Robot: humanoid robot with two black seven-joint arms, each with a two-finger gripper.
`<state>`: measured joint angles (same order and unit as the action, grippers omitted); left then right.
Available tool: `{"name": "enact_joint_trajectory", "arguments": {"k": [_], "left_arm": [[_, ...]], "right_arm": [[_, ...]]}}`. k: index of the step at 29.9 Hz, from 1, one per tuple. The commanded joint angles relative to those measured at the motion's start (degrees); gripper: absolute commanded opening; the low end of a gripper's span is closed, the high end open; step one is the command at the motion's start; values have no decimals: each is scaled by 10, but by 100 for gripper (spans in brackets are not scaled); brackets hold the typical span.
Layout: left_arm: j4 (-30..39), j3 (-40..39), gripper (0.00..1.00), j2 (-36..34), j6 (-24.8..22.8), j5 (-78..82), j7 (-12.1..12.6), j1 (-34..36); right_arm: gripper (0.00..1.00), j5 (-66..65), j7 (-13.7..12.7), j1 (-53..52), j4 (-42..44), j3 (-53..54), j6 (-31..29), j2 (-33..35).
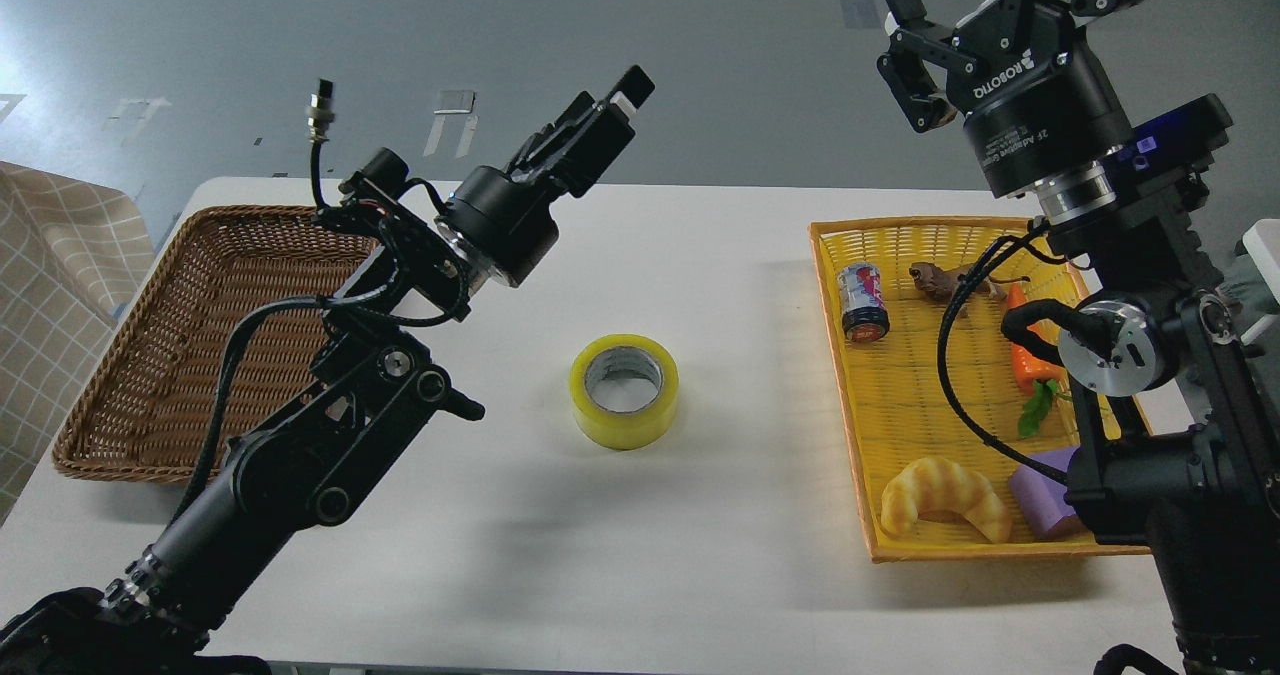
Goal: Place and transfer tape with both arms
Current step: 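Reach the left gripper to the tape roll on the table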
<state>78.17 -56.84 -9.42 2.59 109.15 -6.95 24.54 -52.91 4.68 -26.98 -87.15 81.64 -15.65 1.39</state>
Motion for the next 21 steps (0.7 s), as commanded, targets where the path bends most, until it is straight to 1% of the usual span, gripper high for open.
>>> {"name": "enact_joint_trajectory", "arguments": {"k": [1,3,4,6,7,8,10,14,16,21], "left_arm": [[-2,47,98,-22,3,25,87,-5],[-20,58,98,-29,4,50,86,-9],[-31,64,98,-27,6,88,87,-11],[-31,64,98,-27,6,89,87,-11],[-62,90,98,-26,24,158,87,-12],[-63,90,98,-26,24,158,87,-12],[-92,113,98,-30,42,158,87,-11],[-98,120,98,-31,43,158,87,-10],[-101,145,98,-33,43,158,86,-12],[-101,161,98,-22,43,158,86,-15]], "right_arm": [[99,0,-1,2,2,-1,0,3],[99,0,-1,2,4,-1,0,3],[99,0,-1,3,5,-1,0,3],[99,0,-1,3,5,-1,0,3],[99,0,-1,4,10,-2,0,3],[99,0,-1,4,10,-2,0,3],[99,-1,-1,11,16,-1,0,3],[99,0,-1,16,20,-1,0,2],[99,-1,-1,16,21,0,0,-1],[99,-1,-1,10,22,0,0,4]]}}
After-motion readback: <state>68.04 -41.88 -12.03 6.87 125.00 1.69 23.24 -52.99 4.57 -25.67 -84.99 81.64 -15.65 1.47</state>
